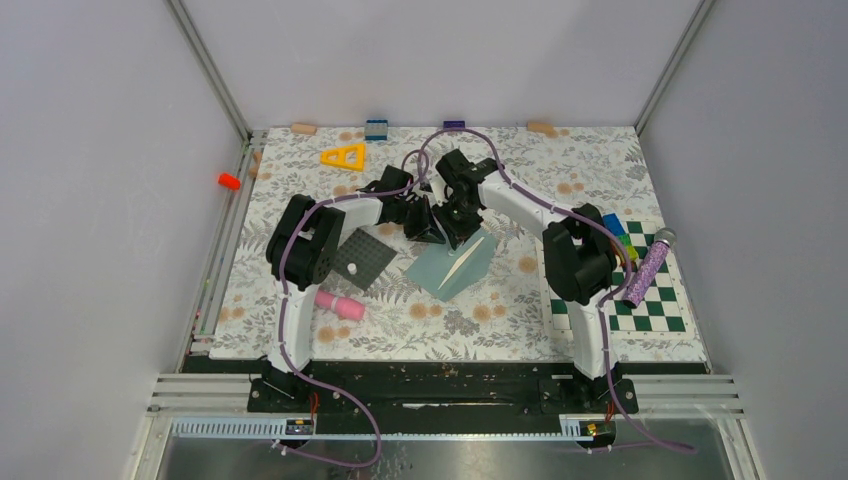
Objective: Place the letter into the envelope and seal it
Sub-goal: Paint the envelope at the center of the board.
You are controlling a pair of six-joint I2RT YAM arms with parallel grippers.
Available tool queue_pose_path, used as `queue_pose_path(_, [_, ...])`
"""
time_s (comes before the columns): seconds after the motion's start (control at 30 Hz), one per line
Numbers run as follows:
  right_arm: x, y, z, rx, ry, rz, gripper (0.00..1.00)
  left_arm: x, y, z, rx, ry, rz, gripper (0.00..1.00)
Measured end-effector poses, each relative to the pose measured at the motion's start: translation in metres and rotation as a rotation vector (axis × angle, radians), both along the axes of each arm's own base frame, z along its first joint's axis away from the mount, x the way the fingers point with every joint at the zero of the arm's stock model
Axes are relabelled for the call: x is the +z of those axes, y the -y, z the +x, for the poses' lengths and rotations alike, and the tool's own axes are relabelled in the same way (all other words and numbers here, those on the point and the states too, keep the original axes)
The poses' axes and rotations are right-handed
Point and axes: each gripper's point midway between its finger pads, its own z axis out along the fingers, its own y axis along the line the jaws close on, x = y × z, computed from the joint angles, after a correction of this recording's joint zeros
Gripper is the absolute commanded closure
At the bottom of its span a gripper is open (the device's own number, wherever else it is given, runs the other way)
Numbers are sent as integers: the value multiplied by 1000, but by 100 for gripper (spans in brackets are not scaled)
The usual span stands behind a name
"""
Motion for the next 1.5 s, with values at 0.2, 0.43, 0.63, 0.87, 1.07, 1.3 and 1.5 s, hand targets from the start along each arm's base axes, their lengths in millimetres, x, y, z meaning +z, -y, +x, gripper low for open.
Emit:
queue_pose_path(0.2, [-3,-1,-1,-7,-10,3,100,0,0,0,11,-9,-5,100])
queue_pose_path(0.43, [-4,0,1,-21,0,-7,100,0,1,1,18,-9,-10,100])
queue_pose_path(0.63, [-4,3,4,-32,24,-32,100,0,1,0,21,-9,-11,100])
queue_pose_path(0.87, [-4,10,12,-47,70,-76,100,0,1,0,21,-8,-11,100])
queue_pose_path(1.07, [-4,18,18,-61,104,-107,100,0,1,1,21,-7,-10,100])
queue_pose_path(1.3, [-3,23,15,-67,95,-94,100,0,1,1,22,-3,-7,100])
queue_pose_path(1.5, [2,5,-4,-43,-16,54,100,0,1,1,17,6,-3,100])
